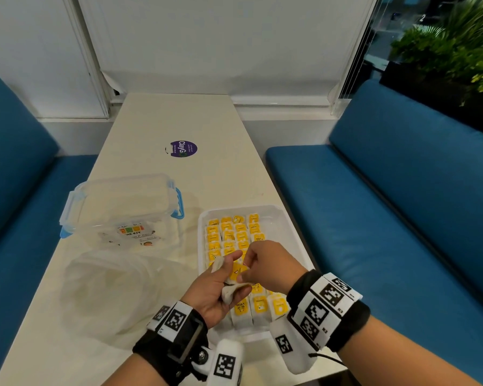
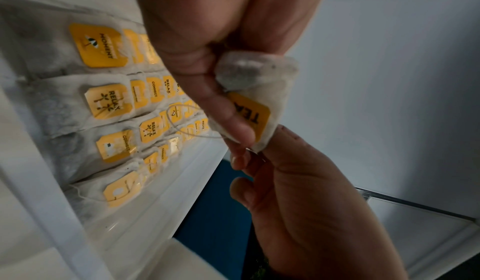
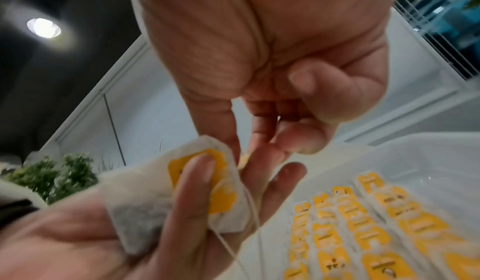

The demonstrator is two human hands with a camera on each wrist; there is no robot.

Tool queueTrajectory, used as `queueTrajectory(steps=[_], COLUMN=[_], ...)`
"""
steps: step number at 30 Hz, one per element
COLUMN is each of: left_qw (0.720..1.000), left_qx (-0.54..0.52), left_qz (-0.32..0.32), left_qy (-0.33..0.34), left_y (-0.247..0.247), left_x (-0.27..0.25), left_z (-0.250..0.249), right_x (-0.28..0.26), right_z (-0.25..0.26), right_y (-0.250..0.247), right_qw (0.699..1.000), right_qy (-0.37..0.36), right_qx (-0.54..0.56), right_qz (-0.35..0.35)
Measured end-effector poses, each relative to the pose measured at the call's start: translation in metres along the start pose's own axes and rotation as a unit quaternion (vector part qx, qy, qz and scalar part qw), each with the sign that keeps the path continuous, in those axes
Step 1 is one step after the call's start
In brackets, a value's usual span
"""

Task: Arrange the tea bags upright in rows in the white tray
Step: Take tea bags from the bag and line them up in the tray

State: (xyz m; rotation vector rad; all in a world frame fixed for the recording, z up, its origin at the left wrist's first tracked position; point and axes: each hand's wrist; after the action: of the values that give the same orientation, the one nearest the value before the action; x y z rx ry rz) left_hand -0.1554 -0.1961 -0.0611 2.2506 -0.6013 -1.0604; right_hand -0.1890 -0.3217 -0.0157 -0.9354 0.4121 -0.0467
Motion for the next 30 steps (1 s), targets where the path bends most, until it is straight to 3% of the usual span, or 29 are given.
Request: queueTrajectory(steps=[9,19,30], left_qw=[0.999,1.000,0.999], left_qx=[-0.015,-0.017,-0.022], left_qz=[-0.035,-0.013,-0.040], left_qy=[0.013,-0.007,-0.001], left_y=[0.001,0.000,-0.001], left_x=[0.001,0.002,0.009], left_z=[0.002,0.000,0.000], right_x=[0.002,0.006,0.013], right_z=[-0.001,-0.002,-0.012], right_y=[0.005,0.002,0.004], right_qw=[0.999,0.981,0.976], right_qy=[0.025,0.018,-0.007], right_qx=[0.028,0.166,0.190], right_qz=[0.018,-0.098,-0.107])
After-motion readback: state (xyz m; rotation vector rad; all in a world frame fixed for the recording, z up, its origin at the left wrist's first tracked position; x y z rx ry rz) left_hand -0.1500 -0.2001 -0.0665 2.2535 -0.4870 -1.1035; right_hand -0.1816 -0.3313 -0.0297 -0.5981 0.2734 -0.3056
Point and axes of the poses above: each hand's wrist, its own x-axis towards the middle knuckle, its own y-axis out of the palm, z = x × y, and after that the axes turned 2 degrees about -x, right-handed
